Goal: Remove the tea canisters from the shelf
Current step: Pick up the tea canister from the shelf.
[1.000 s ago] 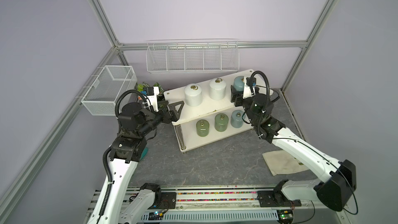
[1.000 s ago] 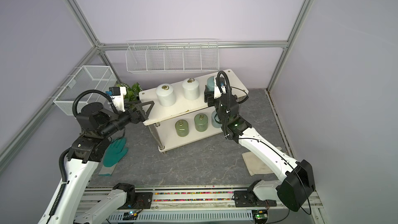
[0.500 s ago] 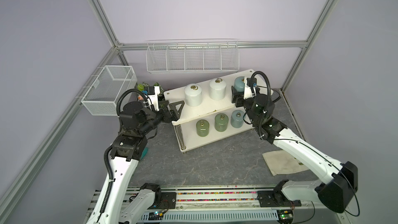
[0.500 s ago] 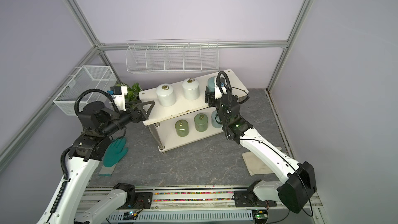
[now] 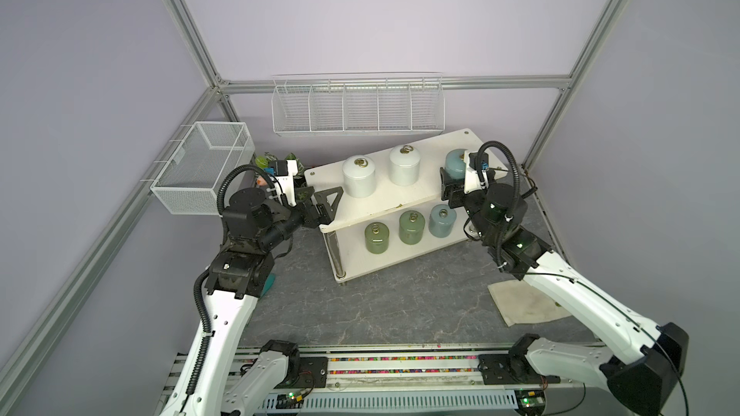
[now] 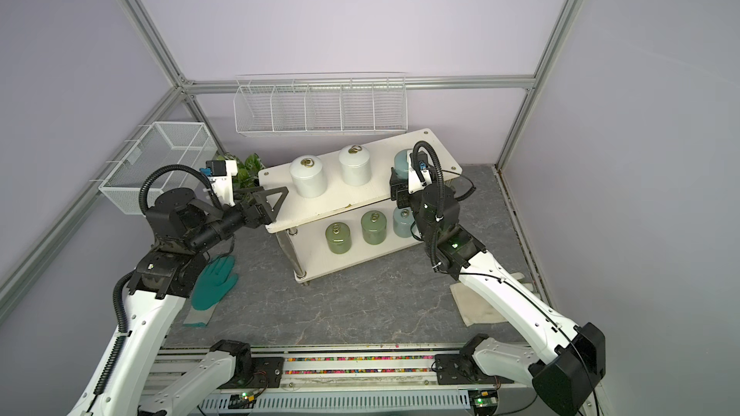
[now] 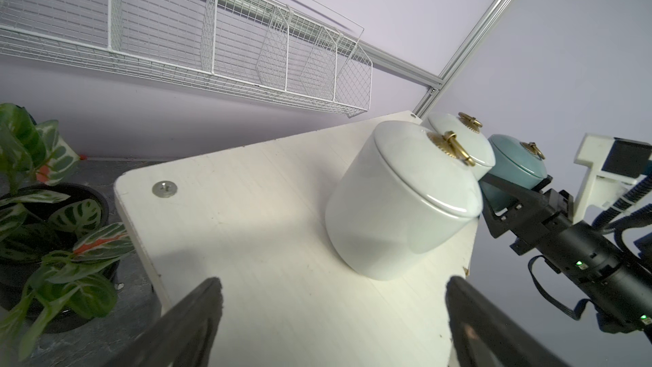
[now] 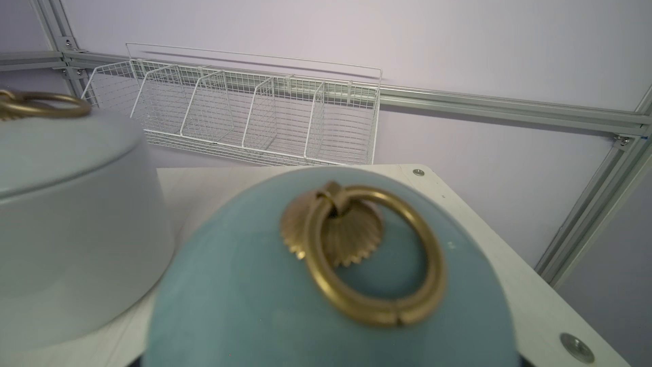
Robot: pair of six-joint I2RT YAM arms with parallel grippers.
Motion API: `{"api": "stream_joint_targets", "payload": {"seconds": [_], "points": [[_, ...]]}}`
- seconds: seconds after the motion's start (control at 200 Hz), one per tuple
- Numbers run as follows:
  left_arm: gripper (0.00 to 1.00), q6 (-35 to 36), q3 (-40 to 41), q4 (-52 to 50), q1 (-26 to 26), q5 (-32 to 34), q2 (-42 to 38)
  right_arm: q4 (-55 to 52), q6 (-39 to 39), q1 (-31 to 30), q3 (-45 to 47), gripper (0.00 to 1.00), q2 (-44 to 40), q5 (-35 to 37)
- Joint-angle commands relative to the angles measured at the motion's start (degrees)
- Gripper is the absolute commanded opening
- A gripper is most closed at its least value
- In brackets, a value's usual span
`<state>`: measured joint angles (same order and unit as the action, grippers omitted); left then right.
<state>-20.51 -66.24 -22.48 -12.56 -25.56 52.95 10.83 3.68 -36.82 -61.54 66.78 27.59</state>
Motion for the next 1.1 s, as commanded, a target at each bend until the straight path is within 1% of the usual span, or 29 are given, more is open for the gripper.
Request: {"api": "stream_joint_targets", "payload": {"seconds": [0.0,0.505,0.74,1.0,1.025,1.095], "points": [[1.00,0.6,0.1,1.1,-0.2,-0.3,0.1,2.1,1.1,0.3,1.2,0.59,-3.0,0.6],[1.00,0.5,-0.3,1.1,-0.2,-0.4,0.7,3.6,1.0,0.3,4.9,0.58,-8.2,2.3],[1.00,0.5,-0.8,0.8,-0.2,-0.4,1.3,0.5,0.1,0.3,6.8,0.59,-13.1,2.0],[1.00,1.0,-2.9,-0.6,-0.2,0.1,2.4,-0.4,-1.3,0.3,10.8,0.59,-17.5,3.4],[1.00,1.0,-3.1,-0.6,-0.2,0.0,2.6,-0.4,-1.7,0.3,12.9,0.59,-17.9,3.4],[1.00,0.9,-3.4,-0.7,-0.2,-0.1,2.9,-0.4,-2.7,0.3,14.5,0.59,-19.1,3.7]]}}
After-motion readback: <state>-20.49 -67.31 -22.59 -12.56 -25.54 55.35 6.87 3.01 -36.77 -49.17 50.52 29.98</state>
